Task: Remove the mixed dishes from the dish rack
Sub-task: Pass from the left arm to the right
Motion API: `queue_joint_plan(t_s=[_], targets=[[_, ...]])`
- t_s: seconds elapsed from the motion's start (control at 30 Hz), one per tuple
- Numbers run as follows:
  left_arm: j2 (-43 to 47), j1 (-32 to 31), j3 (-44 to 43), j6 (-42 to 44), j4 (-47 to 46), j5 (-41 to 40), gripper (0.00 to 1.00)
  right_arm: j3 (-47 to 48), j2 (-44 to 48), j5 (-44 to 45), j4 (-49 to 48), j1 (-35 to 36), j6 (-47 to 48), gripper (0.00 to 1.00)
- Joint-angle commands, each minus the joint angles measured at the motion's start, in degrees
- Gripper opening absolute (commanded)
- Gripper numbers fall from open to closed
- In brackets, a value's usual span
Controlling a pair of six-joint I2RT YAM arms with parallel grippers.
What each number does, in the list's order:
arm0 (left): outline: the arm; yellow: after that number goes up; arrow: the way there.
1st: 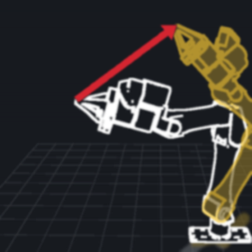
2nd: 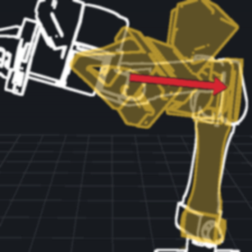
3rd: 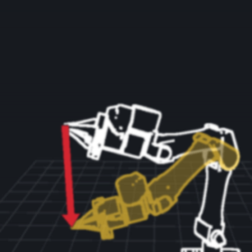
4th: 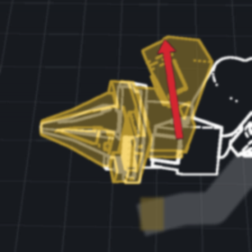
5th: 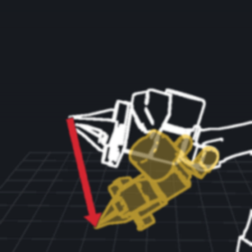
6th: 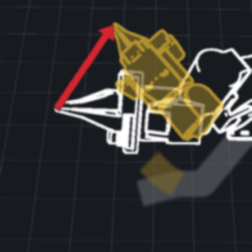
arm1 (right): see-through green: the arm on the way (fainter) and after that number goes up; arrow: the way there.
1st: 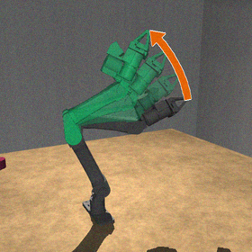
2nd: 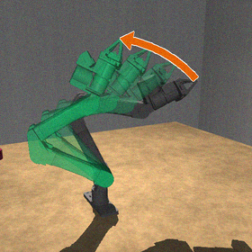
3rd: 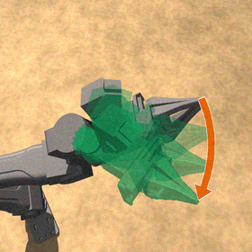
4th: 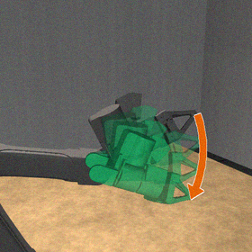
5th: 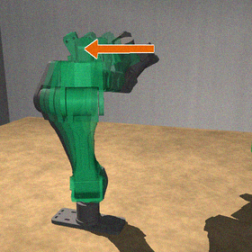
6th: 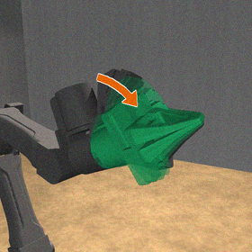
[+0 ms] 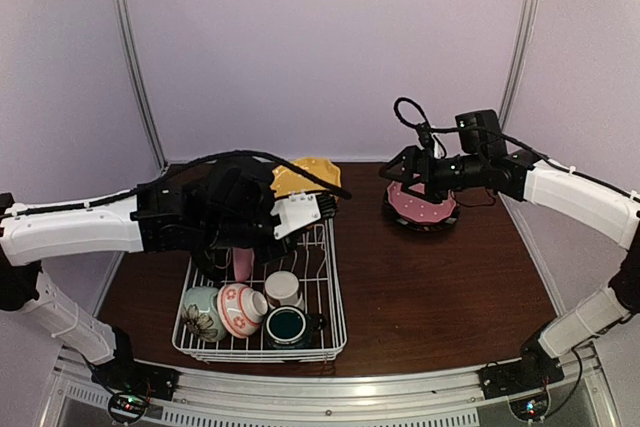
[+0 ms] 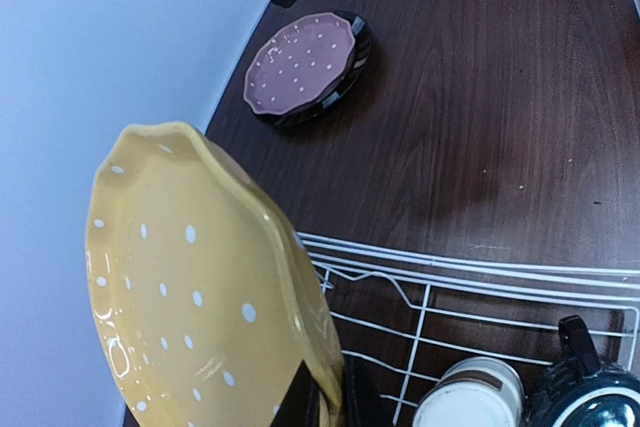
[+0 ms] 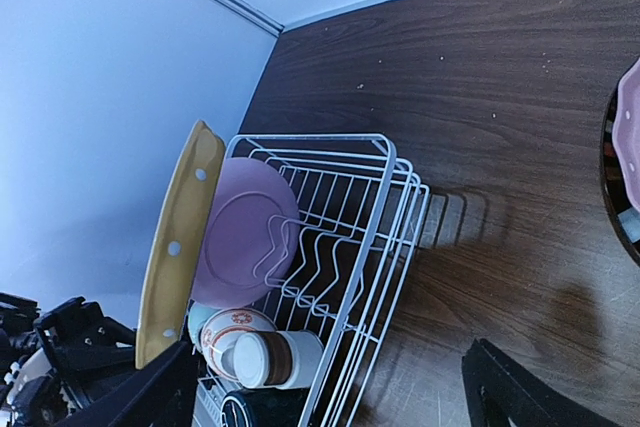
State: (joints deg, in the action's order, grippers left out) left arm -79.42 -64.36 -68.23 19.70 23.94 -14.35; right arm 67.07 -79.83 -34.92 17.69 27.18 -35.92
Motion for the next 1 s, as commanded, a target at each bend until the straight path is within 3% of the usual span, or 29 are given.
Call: queue_joint_plan(t_s=[0.0, 0.2, 0.5, 0.67, 0.97], targets=[[-1.56, -2.40, -1.30, 7.54, -7.54, -8.31, 0.00, -0.18, -2.02, -1.29, -2.72, 2.31, -3.49, 0.92], [-3.48, -3.82, -1.60, 8.24, -7.25, -9.18, 0.00, 1.40, -3.70, 1.29, -2.77, 5.21, -2.86, 0.89], [-4.87, -5.37, -1.45, 9.65, -6.47, -9.27, 0.00, 8.06, -9.08, 7.61, 4.18, 9.05, 4.95, 0.70], [-4.43, -5.95, -0.73, 10.29, -6.28, -8.25, 0.00, 12.90, -11.25, 8.44, 8.46, 10.64, 9.89, 0.66], [-4.67, -6.74, -0.77, 10.53, -6.45, -7.48, 0.00, 14.58, -13.47, 10.79, 10.73, 12.69, 13.46, 0.49]])
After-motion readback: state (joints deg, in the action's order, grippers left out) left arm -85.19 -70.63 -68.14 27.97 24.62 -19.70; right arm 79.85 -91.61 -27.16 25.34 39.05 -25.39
